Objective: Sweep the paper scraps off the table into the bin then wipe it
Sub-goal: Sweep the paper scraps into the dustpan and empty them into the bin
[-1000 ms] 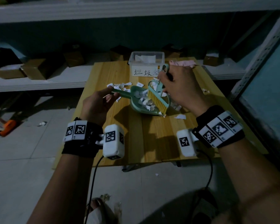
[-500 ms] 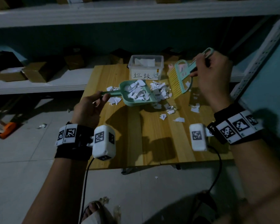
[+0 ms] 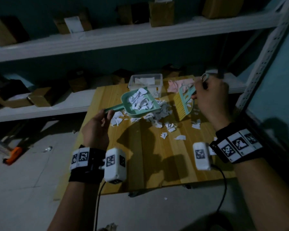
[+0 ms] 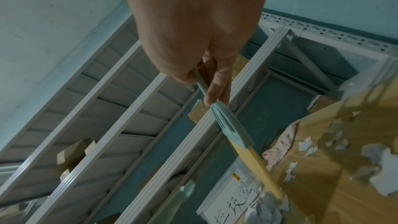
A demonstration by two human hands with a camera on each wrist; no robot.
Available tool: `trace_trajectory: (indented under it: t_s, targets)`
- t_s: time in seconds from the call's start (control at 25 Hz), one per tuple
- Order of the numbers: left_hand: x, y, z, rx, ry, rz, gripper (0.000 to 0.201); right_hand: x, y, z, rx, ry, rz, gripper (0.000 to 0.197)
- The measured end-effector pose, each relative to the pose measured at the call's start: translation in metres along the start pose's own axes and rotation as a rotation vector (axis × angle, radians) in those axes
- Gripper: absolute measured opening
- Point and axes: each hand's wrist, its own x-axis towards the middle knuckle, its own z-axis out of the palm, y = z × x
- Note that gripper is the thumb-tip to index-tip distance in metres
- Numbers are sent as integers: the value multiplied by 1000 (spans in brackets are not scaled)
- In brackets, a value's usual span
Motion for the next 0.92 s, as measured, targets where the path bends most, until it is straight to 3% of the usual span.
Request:
trace_trajectory:
  t_s: [0.24,0.32,0.48,0.6,0.84,0.92]
  targets:
    - [11,-24,13,47,-75,-31,3,-5,-6,3,65,-32,43,24]
    - [13,-31,17,36,-86,-39,7,-5,-6,4,75,-37,55,25]
    - [5,-41,27,251,-101,153,13,-5,-2,4,74,-50,60,26]
    - [13,-33,44,276,-101,250,14,-1,0,0,85,-33,92,26]
    - [26,-13,82,285,-81,319,4,2,5,-3,123,-14,72,30]
    - [31,-11,93,284,-60,328,29,1,4,-3,116,-26,78,32]
